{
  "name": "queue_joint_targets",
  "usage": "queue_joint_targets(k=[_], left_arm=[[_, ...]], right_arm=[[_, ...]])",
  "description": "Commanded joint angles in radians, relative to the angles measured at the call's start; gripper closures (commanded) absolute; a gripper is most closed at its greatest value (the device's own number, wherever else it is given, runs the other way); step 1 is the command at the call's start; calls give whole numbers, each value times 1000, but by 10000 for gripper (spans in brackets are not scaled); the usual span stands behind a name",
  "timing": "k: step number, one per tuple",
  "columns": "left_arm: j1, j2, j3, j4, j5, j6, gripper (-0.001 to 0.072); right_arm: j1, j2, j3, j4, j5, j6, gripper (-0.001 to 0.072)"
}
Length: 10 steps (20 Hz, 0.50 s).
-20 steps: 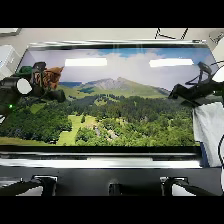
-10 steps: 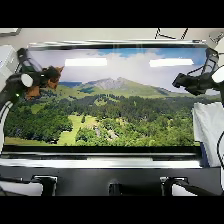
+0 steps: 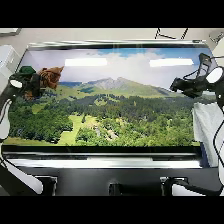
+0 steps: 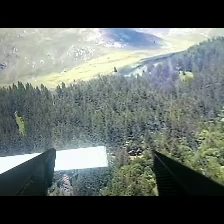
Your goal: Fold the clothes and pants, and hang the long-sleeved shirts on hangers.
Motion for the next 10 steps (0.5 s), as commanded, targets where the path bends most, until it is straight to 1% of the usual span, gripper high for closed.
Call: queue_joint_targets(k=[1,4,5,6,7,8,10], left_arm=[[-46,-68,8,-84,211,-3,-5],[-85,-103,8,-88,309,-5,3],[-96,-105,8,-87,339,-4,174],[-104,-102,9,-87,351,-4,497],[-109,-94,11,-87,348,1,677],[-119,-75,12,-87,345,31,681],[-143,-8,11,-87,338,152,683]], right_arm=[[1,-9,0,1,21,-7,38],[2,-9,0,16,68,-7,38],[2,-8,0,16,108,-7,38],[2,-8,0,16,146,-7,37],[2,-5,0,15,180,-8,37],[2,-2,0,15,203,-8,38],[2,15,0,15,220,-16,38]])
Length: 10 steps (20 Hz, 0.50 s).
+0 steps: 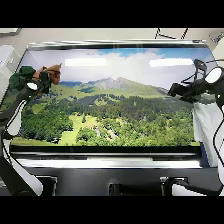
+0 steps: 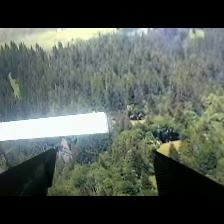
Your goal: Fold the clothes and pants, and hang the long-sleeved shirts on hangers.
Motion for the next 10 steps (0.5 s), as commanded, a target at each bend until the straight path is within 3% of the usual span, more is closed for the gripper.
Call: queue_joint_targets(k=[1,4,5,8,10], left_arm=[[-45,101,2,-5,6,203,684],[-117,324,1,10,-193,617,685],[-155,410,0,34,-280,699,685],[-309,644,-25,163,-492,719,685],[-435,760,-70,186,-591,666,684]], right_arm=[[1,24,0,2,64,-16,38],[1,70,0,4,68,-15,38],[1,90,0,4,72,-15,38],[1,166,2,13,105,-14,38],[1,227,2,24,132,-14,38]])
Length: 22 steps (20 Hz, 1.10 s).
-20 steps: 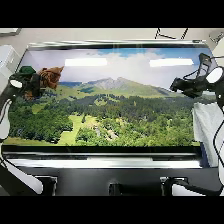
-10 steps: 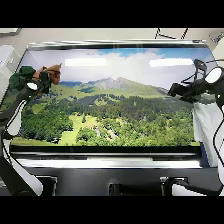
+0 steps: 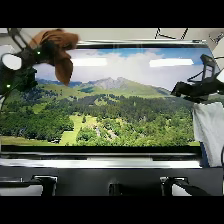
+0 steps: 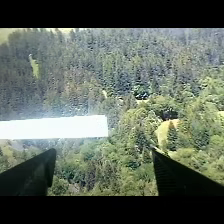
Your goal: Fold the clothes and pants, and hang the long-sleeved shirts on hangers.
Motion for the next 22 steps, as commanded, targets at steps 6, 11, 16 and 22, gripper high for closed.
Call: queue_joint_targets(k=[6,11,16,22], left_arm=[[-496,228,-257,70,-425,-82,683],[-650,69,-452,49,-383,-122,582],[-502,-2,-389,-19,-546,-113,-4],[-179,180,-497,17,-799,-53,-4]], right_arm=[[1,228,1,10,102,0,38],[1,232,0,10,207,4,38],[1,156,-3,16,212,3,36],[1,19,-226,171,200,-57,14]])
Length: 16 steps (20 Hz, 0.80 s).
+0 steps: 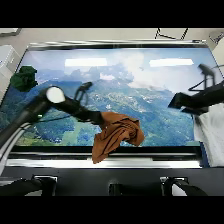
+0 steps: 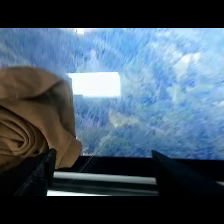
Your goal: Fold the clothes and pants, and hang the long-sleeved shirts on hangers.
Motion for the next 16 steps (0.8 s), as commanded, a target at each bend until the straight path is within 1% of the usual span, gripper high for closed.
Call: queue_joint_targets(k=[1,2,4,6,7,9,11,13,15,16], left_arm=[[123,111,-158,5,-118,40,-4],[121,146,-257,-3,-89,39,-4],[101,181,-444,-100,5,41,-4],[56,179,-578,-195,103,76,-3],[29,176,-624,-227,158,75,-4],[-33,165,-678,-263,250,74,-3],[-87,151,-691,-267,316,64,-2],[-126,133,-691,-284,369,40,-3],[-156,119,-691,-283,401,-4,0],[-165,111,-691,-283,406,-19,38]], right_arm=[[1,-78,-163,126,0,-55,10],[1,-90,-216,172,-5,-83,10],[1,-95,-328,257,-48,-138,9],[1,-95,-409,300,-84,-164,8],[1,-95,-439,309,-98,-165,8],[3,-95,-481,327,-124,-179,8],[9,-95,-516,346,-169,-185,9],[56,-95,-544,343,-208,-190,8],[121,-95,-556,344,-259,-200,-2],[148,-95,-558,345,-291,-194,-1]])
